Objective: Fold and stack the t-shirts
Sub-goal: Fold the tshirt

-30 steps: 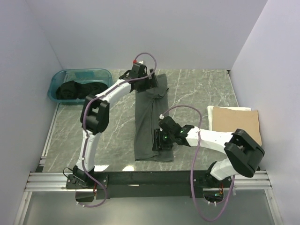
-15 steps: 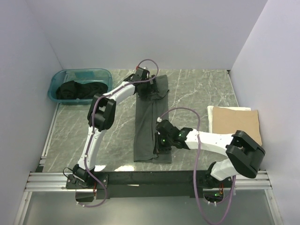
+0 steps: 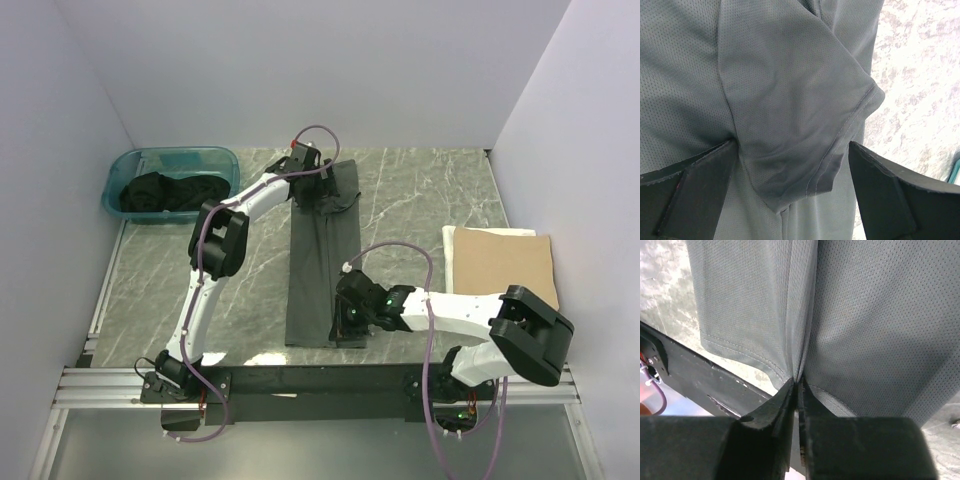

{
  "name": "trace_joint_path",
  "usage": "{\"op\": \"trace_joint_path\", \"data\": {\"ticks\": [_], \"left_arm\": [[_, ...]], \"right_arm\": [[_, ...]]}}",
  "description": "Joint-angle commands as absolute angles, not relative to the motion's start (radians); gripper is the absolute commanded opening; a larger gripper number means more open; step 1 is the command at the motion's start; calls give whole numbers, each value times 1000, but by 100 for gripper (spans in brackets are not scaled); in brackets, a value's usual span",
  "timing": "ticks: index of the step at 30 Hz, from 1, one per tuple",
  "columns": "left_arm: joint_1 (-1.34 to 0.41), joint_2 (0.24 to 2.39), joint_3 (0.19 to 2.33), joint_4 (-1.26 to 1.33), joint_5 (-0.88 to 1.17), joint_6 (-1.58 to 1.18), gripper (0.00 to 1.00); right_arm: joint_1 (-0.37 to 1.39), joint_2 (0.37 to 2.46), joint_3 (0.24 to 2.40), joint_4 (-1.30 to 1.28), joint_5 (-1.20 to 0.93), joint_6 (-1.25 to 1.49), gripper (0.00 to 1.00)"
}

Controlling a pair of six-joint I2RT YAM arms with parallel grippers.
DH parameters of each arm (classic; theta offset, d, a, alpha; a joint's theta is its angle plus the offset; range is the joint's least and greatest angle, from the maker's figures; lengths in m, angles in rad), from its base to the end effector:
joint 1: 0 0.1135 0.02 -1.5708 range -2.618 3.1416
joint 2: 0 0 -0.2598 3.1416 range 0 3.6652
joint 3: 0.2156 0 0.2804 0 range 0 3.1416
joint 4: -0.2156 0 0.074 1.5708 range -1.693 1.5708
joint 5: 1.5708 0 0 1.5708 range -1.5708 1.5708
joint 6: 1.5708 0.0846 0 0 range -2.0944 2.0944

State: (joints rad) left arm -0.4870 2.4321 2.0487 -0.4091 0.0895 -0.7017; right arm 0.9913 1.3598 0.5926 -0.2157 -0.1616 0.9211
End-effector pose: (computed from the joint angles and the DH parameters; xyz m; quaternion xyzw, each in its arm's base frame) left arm 0.5308 -0.2897 0.1232 -0.0822 0.9208 -0.2465 0.2908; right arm 0.1484 0.2516 0.0895 -0.0568 0.9526 0.2805 0.1034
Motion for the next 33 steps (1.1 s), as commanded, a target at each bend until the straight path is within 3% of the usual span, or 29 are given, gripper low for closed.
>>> {"op": "trace_joint_path", "data": {"ticks": [1,4,7,14,17,20,26,33], "left_arm": [[-488,2422,2022,-420,97,-683,99],[-491,2392,2016,-420,118,-669,99],[-506,2323,1994,-410,109,-649,99],[-528,2116,2016,-439,117,-623,99],[-540,1983,1930,-417,114,-621,99],[-558,1797,1720,-381,57,-650,99],[-646,1383,1008,-253,-64,-833,99],[-866,1143,646,-362,-133,-1067,99]], "right_arm": [[1008,1338,606,-232,-129,942,16],[1008,1321,647,-288,-97,922,17],[1008,1264,721,-389,-11,902,25],[999,1069,824,-596,147,887,57],[980,988,818,-675,222,913,66],[962,890,773,-722,256,936,75],[927,807,620,-647,137,914,81],[916,860,511,-502,18,902,80]]}}
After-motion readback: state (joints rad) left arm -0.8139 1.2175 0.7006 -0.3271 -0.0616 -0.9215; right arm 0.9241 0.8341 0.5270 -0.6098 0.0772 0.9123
